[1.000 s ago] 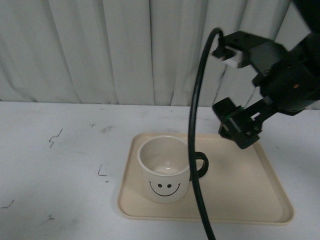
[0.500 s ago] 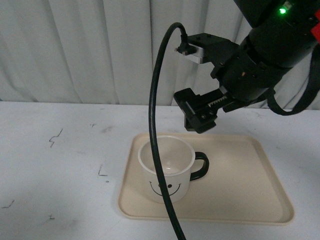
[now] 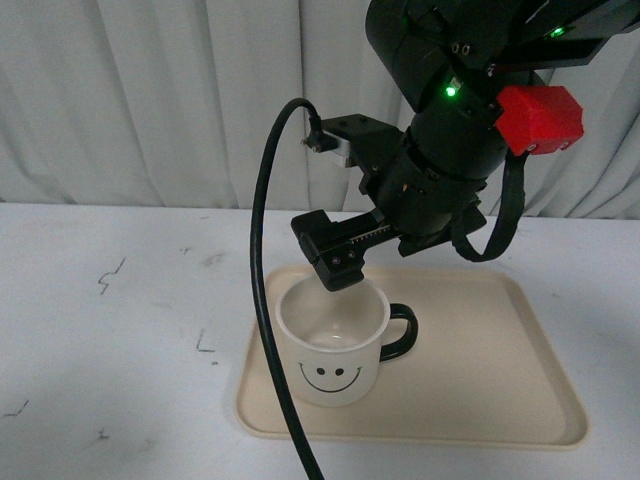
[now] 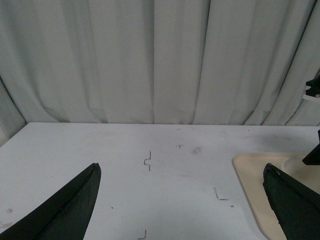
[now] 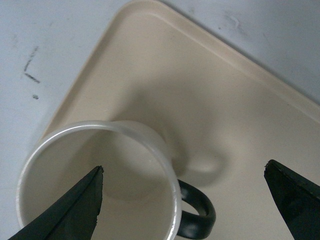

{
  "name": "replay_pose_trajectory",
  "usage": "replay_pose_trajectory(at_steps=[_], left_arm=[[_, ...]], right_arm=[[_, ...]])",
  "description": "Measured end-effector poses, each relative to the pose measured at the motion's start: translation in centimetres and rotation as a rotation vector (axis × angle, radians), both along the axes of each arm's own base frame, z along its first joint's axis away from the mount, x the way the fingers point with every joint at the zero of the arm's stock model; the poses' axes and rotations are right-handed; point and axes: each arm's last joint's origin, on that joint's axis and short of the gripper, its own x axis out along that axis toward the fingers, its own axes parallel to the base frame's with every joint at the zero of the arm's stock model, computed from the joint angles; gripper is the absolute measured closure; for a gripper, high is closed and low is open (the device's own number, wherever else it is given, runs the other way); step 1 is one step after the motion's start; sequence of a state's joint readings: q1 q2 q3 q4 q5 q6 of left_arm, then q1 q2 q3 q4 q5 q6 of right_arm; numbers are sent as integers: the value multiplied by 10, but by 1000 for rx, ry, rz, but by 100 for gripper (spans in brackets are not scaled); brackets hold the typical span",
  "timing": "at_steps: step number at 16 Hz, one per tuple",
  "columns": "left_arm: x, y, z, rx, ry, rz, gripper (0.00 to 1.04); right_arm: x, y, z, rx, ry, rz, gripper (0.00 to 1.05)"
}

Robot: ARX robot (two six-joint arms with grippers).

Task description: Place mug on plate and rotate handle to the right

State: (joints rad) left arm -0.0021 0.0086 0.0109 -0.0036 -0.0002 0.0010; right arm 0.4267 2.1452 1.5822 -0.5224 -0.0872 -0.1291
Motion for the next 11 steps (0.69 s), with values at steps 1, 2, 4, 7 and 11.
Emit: replay_pose_trajectory(at_steps=[1, 2, 4, 7, 11], left_arm=[[0, 0, 0, 0, 0, 0, 7], [0, 0, 0, 0, 0, 0, 7], [0, 0, 0, 0, 0, 0, 7], [0, 0, 0, 0, 0, 0, 7], [0, 0, 0, 0, 0, 0, 7]], right_arm=[[2, 1, -4, -7, 2, -8, 6], [3, 1, -8, -18, 5, -14, 6], [5, 3, -9, -23, -18, -17, 6], [4, 6, -14, -43, -18, -4, 20], [6, 6, -30, -75, 5, -1, 66]])
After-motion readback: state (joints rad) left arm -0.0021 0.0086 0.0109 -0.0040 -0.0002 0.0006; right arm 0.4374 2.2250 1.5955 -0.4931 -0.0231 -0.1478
